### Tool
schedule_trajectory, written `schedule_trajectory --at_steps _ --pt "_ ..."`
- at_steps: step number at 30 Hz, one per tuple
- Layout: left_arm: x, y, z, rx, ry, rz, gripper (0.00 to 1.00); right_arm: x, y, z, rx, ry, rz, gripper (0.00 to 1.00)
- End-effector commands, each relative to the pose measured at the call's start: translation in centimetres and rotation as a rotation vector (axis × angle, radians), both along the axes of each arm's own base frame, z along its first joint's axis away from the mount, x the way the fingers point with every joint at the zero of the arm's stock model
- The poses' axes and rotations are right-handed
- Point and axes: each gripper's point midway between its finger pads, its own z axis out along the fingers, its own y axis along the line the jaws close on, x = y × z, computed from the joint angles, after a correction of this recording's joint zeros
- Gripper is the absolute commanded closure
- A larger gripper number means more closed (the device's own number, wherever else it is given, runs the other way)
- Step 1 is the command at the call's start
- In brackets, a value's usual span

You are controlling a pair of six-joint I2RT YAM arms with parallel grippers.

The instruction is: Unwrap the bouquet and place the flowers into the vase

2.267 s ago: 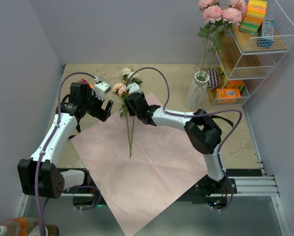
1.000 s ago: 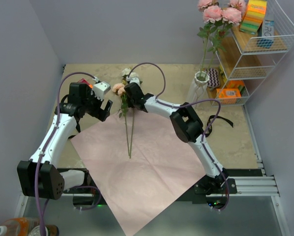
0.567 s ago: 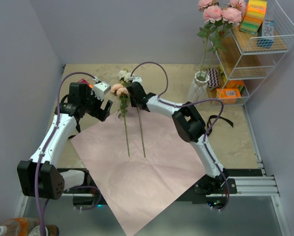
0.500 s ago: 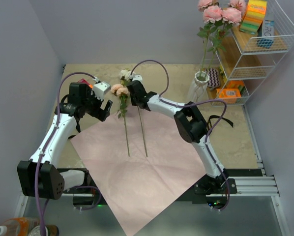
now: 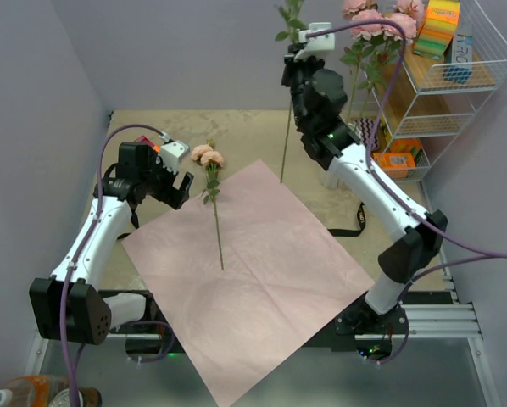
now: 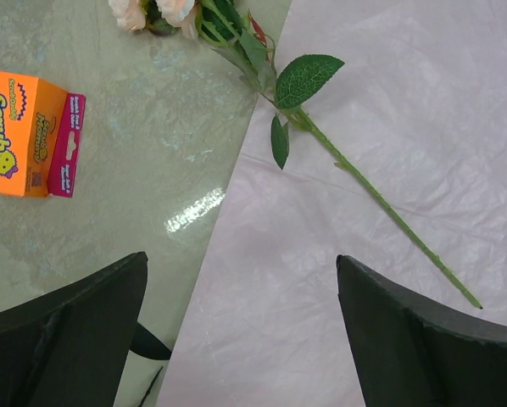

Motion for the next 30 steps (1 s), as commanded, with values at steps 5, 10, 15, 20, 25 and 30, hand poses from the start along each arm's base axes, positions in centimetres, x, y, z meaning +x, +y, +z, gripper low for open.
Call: schedule_trajectory --at_steps 5,10,15,20,25,30 --pt "0.4 0.1 1.8 -0.002 -0.069 -0.024 0.04 -5.2 -11.8 14.5 -0.061 -0.53 -0.402 1.0" --pt "0.6 -0.1 1.5 -0.01 -0.059 -0.034 0.04 -7.9 -16.8 16.3 -0.052 -0.674 -0.635 1.0" --pt "0.8 -0.3 1.3 -0.014 -0.058 -0.052 0.04 -9.2 -19.8 15.2 -0.039 -0.722 -0.763 1.0" --pt "1.0 -0.3 0.9 -0.011 -0.046 -0.057 0.05 -9.2 -20.4 14.3 -0.075 -0.703 -0.786 1.0" --pt "1.1 -0.3 0.6 -0.016 -0.044 -0.058 0.05 -9.0 -20.4 13.8 -0.116 -0.682 -0.779 1.0" --pt "1.0 -0.3 0.4 -0.02 -0.04 -0.059 0.06 -8.9 -20.5 13.3 -0.155 -0.677 -0.777 1.0"
